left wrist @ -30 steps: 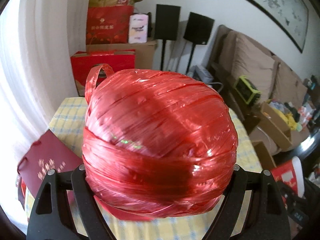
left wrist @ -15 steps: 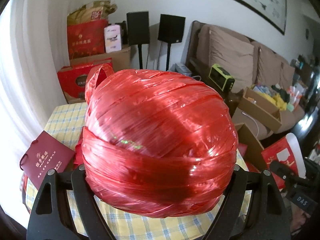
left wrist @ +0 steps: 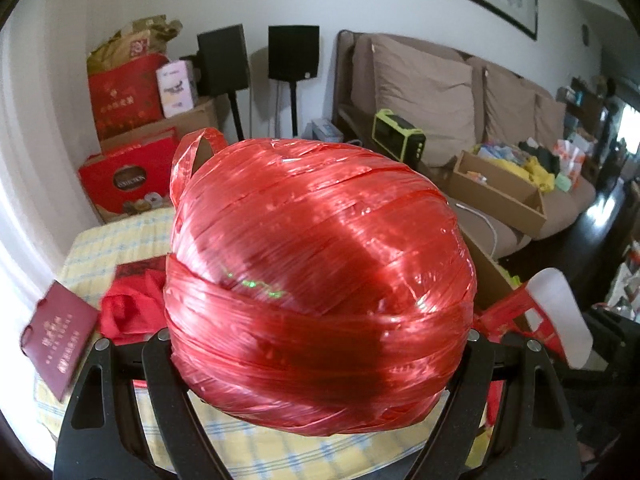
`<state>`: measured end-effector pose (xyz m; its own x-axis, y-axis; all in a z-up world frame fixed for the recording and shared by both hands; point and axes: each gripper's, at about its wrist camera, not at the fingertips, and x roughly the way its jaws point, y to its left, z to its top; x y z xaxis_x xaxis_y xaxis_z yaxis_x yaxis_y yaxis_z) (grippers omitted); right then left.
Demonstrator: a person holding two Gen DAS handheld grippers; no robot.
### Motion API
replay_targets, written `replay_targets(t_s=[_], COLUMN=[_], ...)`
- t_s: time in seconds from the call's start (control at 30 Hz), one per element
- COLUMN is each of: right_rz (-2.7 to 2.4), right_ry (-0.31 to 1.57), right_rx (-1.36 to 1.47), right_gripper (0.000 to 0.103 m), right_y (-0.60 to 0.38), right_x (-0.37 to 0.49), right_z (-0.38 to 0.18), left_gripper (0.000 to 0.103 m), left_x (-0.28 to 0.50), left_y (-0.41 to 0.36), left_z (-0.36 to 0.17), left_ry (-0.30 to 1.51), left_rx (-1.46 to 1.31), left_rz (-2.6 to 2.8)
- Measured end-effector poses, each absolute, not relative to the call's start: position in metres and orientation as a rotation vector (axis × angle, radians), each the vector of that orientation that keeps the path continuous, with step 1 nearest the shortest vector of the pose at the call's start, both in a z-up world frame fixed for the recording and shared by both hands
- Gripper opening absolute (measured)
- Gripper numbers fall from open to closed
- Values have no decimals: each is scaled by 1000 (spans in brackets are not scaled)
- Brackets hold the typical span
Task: Organize objects
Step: 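Carry the white frame and red raffia ball toward the cardboard box with both grippers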
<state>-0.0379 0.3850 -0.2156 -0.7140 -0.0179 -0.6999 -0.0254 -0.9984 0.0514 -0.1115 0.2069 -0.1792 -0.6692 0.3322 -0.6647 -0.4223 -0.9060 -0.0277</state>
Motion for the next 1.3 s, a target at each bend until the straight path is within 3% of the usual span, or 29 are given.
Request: replay_targets(t_s=[0.2,0.77,1.07,1.2,1.3], right_rz=[2932,2798,2698,2668,2657], right_ry=[80,276,380,393,399], right_rx=[-1086,-926,-1068,-1097,-1112], right_gripper=[49,50,51,51,51], right_y=[405,505,533,541,545], right_x=[-33,-17,-43,-44,-44], right_z=[-195,-164,-214,-226,-235], left_gripper=[82,82,82,82,82], left_x=[-100,-108,-114,-104,-102], left_y=[238,296,344,364,373], left_z=[-179,-182,-238,-266,-284], left_ry=[217,75,47,166,160], left_rx=[-938,-904,-1028,-973,-1015], left_rz=[2509,2386,2287,2342,2305])
